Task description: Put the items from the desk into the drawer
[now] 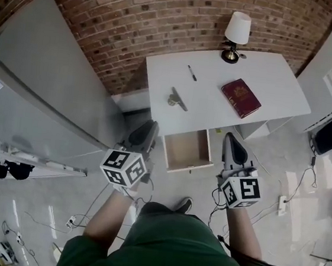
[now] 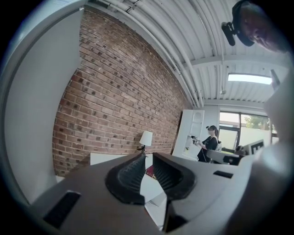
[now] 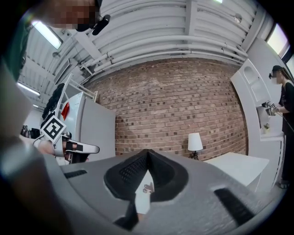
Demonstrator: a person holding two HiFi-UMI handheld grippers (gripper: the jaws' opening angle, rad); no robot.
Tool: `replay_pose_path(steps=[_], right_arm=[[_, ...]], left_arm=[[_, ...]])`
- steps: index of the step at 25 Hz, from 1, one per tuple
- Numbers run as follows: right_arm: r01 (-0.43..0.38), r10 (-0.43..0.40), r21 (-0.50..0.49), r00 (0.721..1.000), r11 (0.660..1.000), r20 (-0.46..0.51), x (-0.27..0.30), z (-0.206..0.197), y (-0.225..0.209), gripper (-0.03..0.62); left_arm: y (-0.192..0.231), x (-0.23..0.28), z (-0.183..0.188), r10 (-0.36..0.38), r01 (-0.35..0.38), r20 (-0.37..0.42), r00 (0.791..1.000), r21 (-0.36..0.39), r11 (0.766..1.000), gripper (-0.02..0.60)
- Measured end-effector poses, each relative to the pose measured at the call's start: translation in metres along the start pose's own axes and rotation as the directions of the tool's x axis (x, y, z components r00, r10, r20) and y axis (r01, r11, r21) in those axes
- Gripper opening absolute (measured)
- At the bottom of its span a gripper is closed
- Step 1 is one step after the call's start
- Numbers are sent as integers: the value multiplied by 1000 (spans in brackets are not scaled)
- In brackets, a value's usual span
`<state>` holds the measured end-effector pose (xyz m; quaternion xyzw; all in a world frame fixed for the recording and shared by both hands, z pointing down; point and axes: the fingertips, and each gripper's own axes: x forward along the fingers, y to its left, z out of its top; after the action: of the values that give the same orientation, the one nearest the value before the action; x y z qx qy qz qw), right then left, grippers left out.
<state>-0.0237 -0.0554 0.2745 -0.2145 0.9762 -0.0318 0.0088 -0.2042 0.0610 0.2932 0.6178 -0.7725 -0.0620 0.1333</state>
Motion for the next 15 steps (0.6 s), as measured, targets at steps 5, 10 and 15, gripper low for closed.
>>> replay_pose_path(steps=[5, 10, 15], right_arm=[[51, -51, 4, 999, 999, -21, 12, -7, -31, 3], [131, -131, -10, 990, 991, -44, 34, -13, -43, 3], [240, -241, -23, 968, 970, -65, 64, -14, -49, 3]], left_arm=[[4, 38, -3, -31, 31, -24, 999, -11, 999, 46], [34, 80, -9, -78, 76, -54, 996, -44, 996, 46], [73, 127, -22, -151, 144, -123, 981, -61, 988, 46]])
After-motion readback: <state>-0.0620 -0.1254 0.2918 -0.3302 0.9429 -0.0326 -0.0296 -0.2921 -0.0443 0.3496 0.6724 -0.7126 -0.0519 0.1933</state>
